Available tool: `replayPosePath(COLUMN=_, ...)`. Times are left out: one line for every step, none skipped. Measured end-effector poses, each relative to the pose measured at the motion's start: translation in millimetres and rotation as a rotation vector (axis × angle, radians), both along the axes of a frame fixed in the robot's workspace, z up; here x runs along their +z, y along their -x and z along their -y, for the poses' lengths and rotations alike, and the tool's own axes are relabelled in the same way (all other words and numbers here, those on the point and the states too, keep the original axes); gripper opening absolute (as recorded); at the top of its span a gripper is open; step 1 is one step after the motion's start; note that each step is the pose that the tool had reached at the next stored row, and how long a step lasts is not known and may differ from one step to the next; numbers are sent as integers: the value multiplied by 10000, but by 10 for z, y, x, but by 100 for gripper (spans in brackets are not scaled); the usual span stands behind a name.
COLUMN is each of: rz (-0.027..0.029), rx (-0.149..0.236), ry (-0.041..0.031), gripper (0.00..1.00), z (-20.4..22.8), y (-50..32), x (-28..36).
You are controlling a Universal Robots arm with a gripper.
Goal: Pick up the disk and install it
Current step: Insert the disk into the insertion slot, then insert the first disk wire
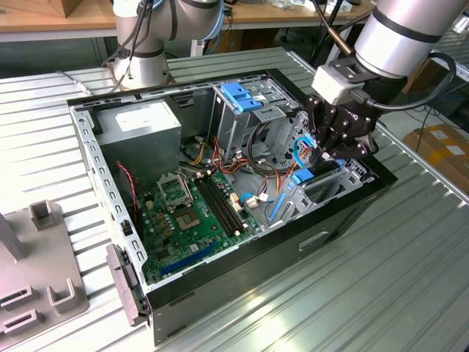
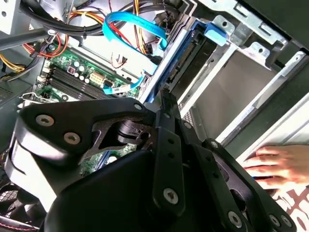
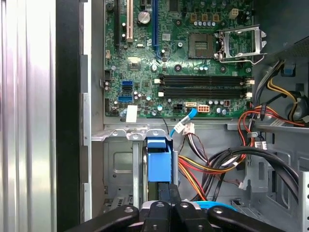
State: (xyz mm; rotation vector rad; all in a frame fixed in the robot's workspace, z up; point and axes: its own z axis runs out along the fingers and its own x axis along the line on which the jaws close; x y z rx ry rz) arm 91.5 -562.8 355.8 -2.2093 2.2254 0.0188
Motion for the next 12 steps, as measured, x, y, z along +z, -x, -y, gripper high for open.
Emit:
replayPosePath(rz=1, rx=-2, ry=-5, gripper=11, z=0, y=-2, x=33)
replayPosePath(rz=0, rx=0, ry=-3, gripper=11, z=0, y=-4, x=70)
replayPosePath(rz=1, rx=-1, ry=-6, gripper=11, z=0, y=-4, x=79)
replayPosePath(rz=1, rx=0, ry=-8, gripper=11, z=0, y=-4, x=79)
replayPosePath(rz=1, rx=-1, ry=-4, gripper=11, z=0, y=-4, x=82)
replayPosePath(rz=1, rx=-1, ry=-5, gripper=11, z=0, y=-4, x=83)
replayPosePath(rz=0, rx=0, ry=-5, gripper=11, z=0, y=-4, x=88)
replayPosePath(rz=0, rx=-1, ry=-5, gripper=11, z=0, y=-4, x=91)
replayPosePath(rz=0, rx=-1, ry=-5, gripper=11, z=0, y=-4, x=92)
replayPosePath(rz=0, rx=-1, ry=-5, gripper=11, z=0, y=-4, x=93)
replayPosePath(rz=1, rx=0, ry=-5, gripper=11, z=0, y=-4, x=93)
replayPosePath(rz=0, rx=-1, ry=-5, gripper=11, z=0, y=-4, x=94)
